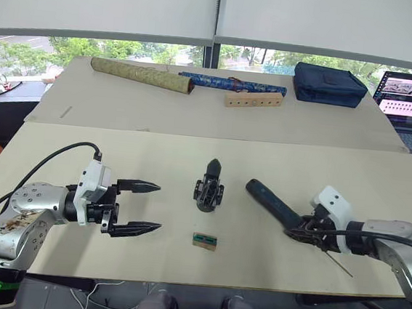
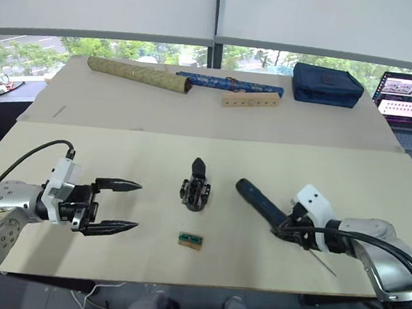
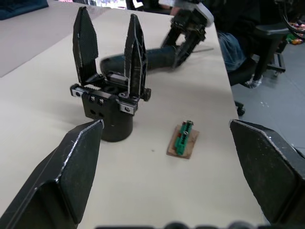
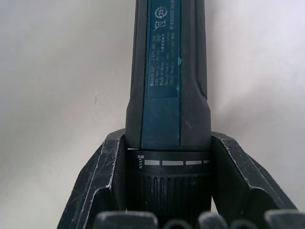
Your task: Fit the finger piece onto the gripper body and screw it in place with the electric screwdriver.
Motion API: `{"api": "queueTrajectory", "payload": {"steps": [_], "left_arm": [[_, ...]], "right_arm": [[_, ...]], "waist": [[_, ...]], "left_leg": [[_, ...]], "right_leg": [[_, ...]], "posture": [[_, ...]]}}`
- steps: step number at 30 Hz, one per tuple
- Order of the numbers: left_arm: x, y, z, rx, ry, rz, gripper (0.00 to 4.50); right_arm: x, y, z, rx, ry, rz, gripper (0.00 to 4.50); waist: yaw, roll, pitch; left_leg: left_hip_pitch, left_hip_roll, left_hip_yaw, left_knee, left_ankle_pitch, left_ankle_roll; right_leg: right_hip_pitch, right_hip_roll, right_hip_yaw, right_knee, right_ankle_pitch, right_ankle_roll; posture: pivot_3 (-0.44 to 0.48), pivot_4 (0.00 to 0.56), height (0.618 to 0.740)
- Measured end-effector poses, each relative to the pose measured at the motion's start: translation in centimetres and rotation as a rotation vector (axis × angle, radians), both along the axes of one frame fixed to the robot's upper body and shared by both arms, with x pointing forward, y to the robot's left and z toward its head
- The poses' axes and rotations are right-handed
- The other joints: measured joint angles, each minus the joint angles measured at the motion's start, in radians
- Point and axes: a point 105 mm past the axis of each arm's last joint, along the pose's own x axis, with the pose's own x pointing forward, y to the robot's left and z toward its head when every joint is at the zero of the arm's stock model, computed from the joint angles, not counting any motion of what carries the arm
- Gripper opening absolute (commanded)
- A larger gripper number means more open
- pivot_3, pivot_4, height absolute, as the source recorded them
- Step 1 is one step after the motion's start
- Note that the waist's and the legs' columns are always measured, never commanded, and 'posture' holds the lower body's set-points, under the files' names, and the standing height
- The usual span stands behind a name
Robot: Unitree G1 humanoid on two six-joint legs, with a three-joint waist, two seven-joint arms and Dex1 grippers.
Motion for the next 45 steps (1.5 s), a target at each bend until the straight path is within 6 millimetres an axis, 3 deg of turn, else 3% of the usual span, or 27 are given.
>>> {"api": "queueTrajectory", "payload": {"steps": [9,11,15,16,24,31,39,45], "left_arm": [[0.2,-0.4,-0.6,0.007,-0.001,0.015,4.5],[0.3,-0.4,-0.6,0.004,-0.017,0.016,4.5],[0.3,-0.6,-0.3,-0.009,-0.061,0.004,4.5],[0.3,-0.6,-0.3,-0.01,-0.065,0.004,4.5],[0.6,-0.4,-0.6,0.031,-0.116,0.016,4.5],[0.8,0.3,-1.2,0.054,-0.133,0.037,4.5],[0.5,0.1,-1.6,0.062,-0.101,-0.005,4.5],[-0.1,-1.0,-2.1,0.07,-0.058,-0.06,4.5]], "right_arm": [[-0.1,0.0,-0.2,-0.008,0.003,0.014,1.94],[-0.1,0.0,-0.2,-0.006,0.002,0.015,3.0],[-0.2,0.2,-0.2,0.025,0.013,0.021,4.36],[-0.2,0.3,-0.2,0.031,0.017,0.026,4.44],[-0.5,-0.4,0.3,-0.001,0.036,0.046,4.44],[0.3,-0.9,4.8,-0.092,-0.002,0.111,4.44],[1.0,-0.7,4.4,-0.328,0.109,0.138,4.44],[1.3,1.5,3.6,-0.381,0.248,0.172,4.44]], "waist": [[0.0,-0.001,0.0],[0.0,-0.001,0.0],[0.0,-0.001,0.0],[0.0,-0.001,0.0],[0.002,-0.002,0.0],[-0.004,-0.002,0.0],[-0.004,-0.002,0.0],[-0.014,-0.002,0.0]], "left_leg": [[0.0,0.0,0.0,0.0,0.0,0.0],[0.0,0.0,0.0,0.0,0.0,0.0],[0.001,0.0,0.0,0.0,0.0,0.0],[0.001,0.0,0.0,0.0,0.0,0.0],[0.001,0.0,0.0,0.0,0.0,0.0],[0.001,0.001,-0.001,-0.001,0.0,0.001],[-0.001,0.001,-0.001,0.0,0.0,0.001],[-0.003,0.001,-0.001,0.0,0.0,0.0]], "right_leg": [[0.001,0.0,0.0,0.0,0.0,0.0],[0.001,0.0,0.0,0.0,0.0,0.0],[0.001,0.0,0.0,0.0,0.0,0.0],[0.002,0.0,0.0,0.0,0.0,0.0],[0.002,-0.001,0.0,0.0,0.0,0.0],[0.0,0.0,-0.001,0.0,0.0,0.0],[-0.002,-0.002,-0.001,0.0,0.0,0.0],[-0.005,-0.002,-0.001,0.001,0.0,-0.001]], "posture": [[0.0,0.15,0.74],[0.0,0.15,0.74],[0.0,0.15,0.74],[0.0,0.15,0.74],[0.0,0.15,0.74],[0.0,0.15,0.74],[0.0,0.15,0.74],[0.0,0.15,0.74]]}}
